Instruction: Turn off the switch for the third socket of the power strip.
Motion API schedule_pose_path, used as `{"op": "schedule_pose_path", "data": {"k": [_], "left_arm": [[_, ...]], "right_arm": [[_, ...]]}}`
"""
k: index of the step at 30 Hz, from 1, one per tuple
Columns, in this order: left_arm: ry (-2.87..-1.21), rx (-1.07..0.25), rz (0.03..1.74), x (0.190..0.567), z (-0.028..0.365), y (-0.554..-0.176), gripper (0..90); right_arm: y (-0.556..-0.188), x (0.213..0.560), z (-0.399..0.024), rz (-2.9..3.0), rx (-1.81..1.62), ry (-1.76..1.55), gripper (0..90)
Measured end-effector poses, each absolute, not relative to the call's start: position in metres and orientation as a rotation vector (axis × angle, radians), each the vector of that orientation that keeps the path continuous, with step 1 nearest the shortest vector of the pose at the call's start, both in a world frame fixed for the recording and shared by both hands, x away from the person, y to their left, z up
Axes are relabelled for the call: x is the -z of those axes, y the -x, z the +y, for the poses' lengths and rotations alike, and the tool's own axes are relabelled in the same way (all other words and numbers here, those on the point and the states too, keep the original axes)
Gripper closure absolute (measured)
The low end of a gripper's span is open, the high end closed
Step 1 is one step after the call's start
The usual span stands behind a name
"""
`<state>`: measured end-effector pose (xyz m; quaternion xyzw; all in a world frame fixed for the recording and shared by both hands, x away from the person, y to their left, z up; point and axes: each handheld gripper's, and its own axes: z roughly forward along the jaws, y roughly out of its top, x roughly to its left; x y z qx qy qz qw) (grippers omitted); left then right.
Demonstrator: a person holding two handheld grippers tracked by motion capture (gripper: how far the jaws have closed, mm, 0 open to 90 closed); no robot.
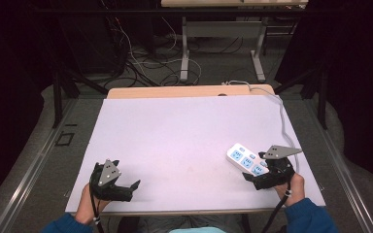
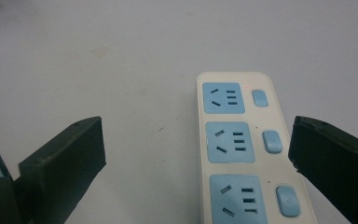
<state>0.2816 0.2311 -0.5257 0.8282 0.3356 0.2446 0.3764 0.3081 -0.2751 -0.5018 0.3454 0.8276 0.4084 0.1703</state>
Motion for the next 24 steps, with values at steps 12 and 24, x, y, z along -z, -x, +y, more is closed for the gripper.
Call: {"op": "schedule_pose_path", "data": {"k": [12,24], "left_arm": [[-2.124,-0.641,0.854,0.525,0.231,-0.283,0.4],[-2.122,-0.634,0.858,0.526,0.231,-0.282,0.4]], "right_arm": [[-0.320,0.498,-0.275,2.346,-1.159,-1.009,3.2],[-0.334,0.496,-0.275,2.329,-1.159,-1.041,3.0]]}}
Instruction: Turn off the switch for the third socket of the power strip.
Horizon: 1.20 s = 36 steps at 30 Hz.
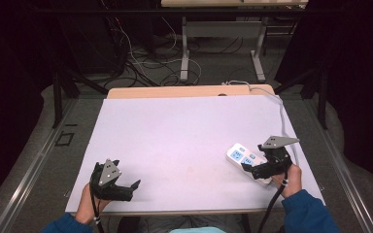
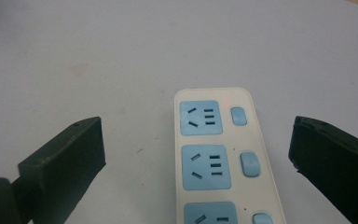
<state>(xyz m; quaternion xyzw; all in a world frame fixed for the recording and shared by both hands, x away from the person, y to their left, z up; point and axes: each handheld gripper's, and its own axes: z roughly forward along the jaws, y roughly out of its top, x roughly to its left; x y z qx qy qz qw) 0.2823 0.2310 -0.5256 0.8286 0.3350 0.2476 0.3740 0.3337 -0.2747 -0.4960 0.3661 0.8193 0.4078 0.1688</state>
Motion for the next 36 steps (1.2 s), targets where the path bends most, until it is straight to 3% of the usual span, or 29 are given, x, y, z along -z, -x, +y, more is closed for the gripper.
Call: {"op": "schedule_pose_path", "data": {"k": [36], "left_arm": [[-2.126,-0.642,0.853,0.525,0.231,-0.283,0.3]], "right_arm": [[-0.376,0.499,-0.262,2.360,-1.132,-1.076,0.0]]}}
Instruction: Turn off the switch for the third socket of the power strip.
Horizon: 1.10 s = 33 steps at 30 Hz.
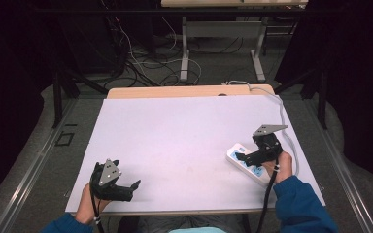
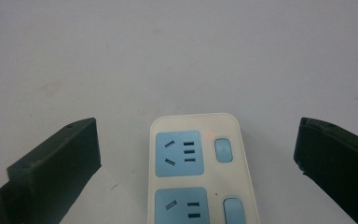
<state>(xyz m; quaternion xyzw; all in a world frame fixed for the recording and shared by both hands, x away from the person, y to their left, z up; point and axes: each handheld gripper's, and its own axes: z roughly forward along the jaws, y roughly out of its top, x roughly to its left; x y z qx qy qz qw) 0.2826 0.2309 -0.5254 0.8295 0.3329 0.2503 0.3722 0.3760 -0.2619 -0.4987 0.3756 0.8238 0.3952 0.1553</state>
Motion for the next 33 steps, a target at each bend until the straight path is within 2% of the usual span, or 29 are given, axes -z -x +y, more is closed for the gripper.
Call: {"op": "schedule_pose_path", "data": {"k": [22,25,26,29,32,33], "left_arm": [[-2.123,-0.618,0.860,0.526,0.230,-0.283,0.3],[-2.128,-0.634,0.854,0.526,0.231,-0.283,0.3],[-2.130,-0.638,0.852,0.525,0.231,-0.283,0.3],[-2.129,-0.642,0.850,0.525,0.231,-0.283,0.3],[-2.130,-0.637,0.852,0.525,0.231,-0.283,0.3],[-2.132,-0.638,0.850,0.525,0.231,-0.283,0.3]], "right_arm": [[-0.395,0.505,-0.255,2.367,-1.137,-1.118,1.1],[-0.395,0.505,-0.255,2.364,-1.148,-1.114,8.7],[-0.395,0.505,-0.255,2.360,-1.147,-1.117,15.8],[-0.394,0.505,-0.255,2.364,-1.146,-1.125,19.1],[-0.394,0.504,-0.255,2.366,-1.145,-1.124,31.6],[-0.394,0.504,-0.255,2.360,-1.149,-1.122,43.4]]}}
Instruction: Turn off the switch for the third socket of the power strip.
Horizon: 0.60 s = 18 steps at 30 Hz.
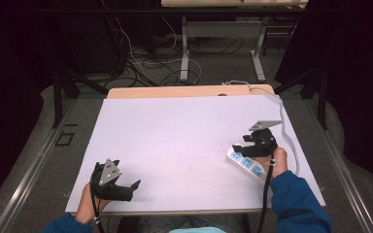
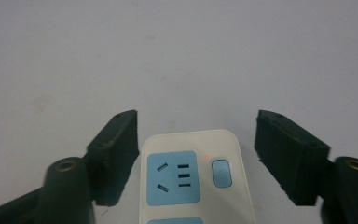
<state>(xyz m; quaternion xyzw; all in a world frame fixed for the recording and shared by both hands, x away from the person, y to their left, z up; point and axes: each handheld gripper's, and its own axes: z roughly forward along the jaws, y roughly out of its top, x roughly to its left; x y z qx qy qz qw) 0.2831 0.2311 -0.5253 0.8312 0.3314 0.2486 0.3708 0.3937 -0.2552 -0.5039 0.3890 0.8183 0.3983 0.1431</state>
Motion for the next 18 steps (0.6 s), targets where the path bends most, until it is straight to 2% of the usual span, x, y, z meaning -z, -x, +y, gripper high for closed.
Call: {"op": "schedule_pose_path", "data": {"k": [2,3,4,5,10,13,18], "left_arm": [[-2.130,-0.638,0.852,0.5253,0.2310,-0.2830,0.3],[-2.129,-0.642,0.850,0.5252,0.2312,-0.2830,0.3],[-2.128,-0.643,0.850,0.5253,0.2312,-0.2830,0.4],[-2.127,-0.637,0.852,0.5254,0.2311,-0.2830,0.4],[-2.121,-0.641,0.853,0.5258,0.2309,-0.2829,0.4],[-2.126,-0.643,0.849,0.5252,0.2315,-0.2831,0.4],[-2.129,-0.641,0.850,0.5253,0.2312,-0.2829,0.4]], "right_arm": [[-0.3935,0.5034,-0.2554,2.362,-1.151,-1.124,46.9],[-0.3937,0.5033,-0.2559,2.365,-1.150,-1.107,53.1],[-0.3929,0.5024,-0.2553,2.366,-1.157,-1.112,63.4],[-0.3929,0.5024,-0.2553,2.366,-1.157,-1.112,63.4],[-0.3903,0.4992,-0.2550,2.364,-1.160,-1.099,85.6],[-0.3889,0.4980,-0.2552,2.363,-1.166,-1.101,90.0],[-0.3886,0.4982,-0.2547,2.348,-1.146,-1.130,90.0]]}}
